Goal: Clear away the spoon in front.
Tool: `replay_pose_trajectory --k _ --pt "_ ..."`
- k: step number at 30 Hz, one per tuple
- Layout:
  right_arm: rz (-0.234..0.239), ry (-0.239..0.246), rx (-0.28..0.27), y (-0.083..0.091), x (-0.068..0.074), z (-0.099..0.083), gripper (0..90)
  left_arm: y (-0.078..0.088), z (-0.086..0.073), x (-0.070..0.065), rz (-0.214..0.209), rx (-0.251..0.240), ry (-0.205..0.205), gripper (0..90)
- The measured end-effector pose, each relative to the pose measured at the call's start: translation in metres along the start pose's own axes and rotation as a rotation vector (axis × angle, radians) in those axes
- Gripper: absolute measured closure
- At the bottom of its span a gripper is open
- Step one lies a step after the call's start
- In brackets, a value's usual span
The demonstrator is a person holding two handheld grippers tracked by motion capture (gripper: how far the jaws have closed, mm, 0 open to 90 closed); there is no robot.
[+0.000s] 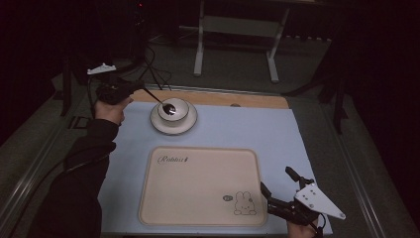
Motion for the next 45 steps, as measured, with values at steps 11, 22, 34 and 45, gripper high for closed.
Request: replay_pose_trajectory --k 11,22,34,45 --pt "0.002 0.003 0.001 -0.001 0.002 0.0 11.6 0.027 0.02 -0.013 -0.086 0.055 -0.083 89.9" --pt "0.003 0.005 0.003 -0.001 0.002 0.0 11.6 0.046 0.026 -0.025 -0.19 0.106 -0.155 89.8" --pt "0.008 0.004 0.006 -0.003 0.003 -0.001 11.6 0.062 0.025 -0.043 -0.327 0.146 -0.241 89.8" --pt "0.011 0.008 0.004 -0.003 0.004 -0.001 11.6 0.062 0.015 -0.067 -0.461 0.222 -0.31 89.8"
Point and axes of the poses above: each handheld gripper's, and its own axes: y roughly backward along the jaws, z roughly out of its top, x roughly to its left, the point moved 2 cm from there along -y, roughly forward along the jaws, and after that the axes turned 12 degrees about -y, right-handed, at the moved point
